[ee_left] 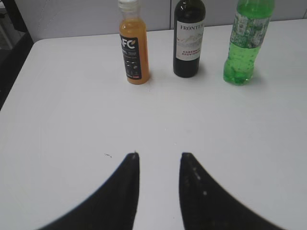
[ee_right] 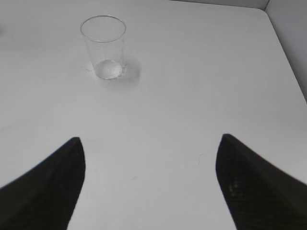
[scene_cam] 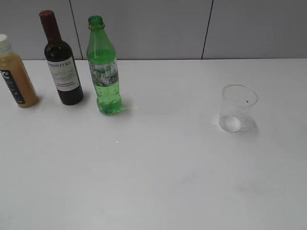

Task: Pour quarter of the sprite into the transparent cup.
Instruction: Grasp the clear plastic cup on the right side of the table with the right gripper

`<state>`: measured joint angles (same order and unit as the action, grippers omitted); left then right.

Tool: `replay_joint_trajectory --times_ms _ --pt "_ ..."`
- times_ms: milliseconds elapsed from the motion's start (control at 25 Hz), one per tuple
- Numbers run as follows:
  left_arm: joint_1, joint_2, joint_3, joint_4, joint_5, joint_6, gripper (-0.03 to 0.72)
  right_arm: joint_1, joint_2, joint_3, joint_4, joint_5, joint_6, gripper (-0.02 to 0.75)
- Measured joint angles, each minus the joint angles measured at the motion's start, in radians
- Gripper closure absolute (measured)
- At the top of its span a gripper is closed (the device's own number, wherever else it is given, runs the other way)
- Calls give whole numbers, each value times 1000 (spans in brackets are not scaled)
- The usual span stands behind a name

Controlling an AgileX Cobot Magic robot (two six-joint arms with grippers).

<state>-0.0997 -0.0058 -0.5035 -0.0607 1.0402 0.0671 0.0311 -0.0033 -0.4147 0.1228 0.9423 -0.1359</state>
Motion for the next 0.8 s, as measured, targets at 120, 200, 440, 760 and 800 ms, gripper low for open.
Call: replay_joint_trajectory --times_ms 120,200,440,760,800 --pt "0 0 0 0 0 0 460 0 0 0 0 0 0 78" --pt "0 0 0 0 0 0 460 0 0 0 0 0 0 78" --pt "0 0 0 0 0 0 460 0 0 0 0 0 0 78" --pt "0 0 0 0 0 0 460 0 14 -21 0 -177 0 85" --pt "0 0 0 0 0 0 460 0 27 -22 0 -207 0 87"
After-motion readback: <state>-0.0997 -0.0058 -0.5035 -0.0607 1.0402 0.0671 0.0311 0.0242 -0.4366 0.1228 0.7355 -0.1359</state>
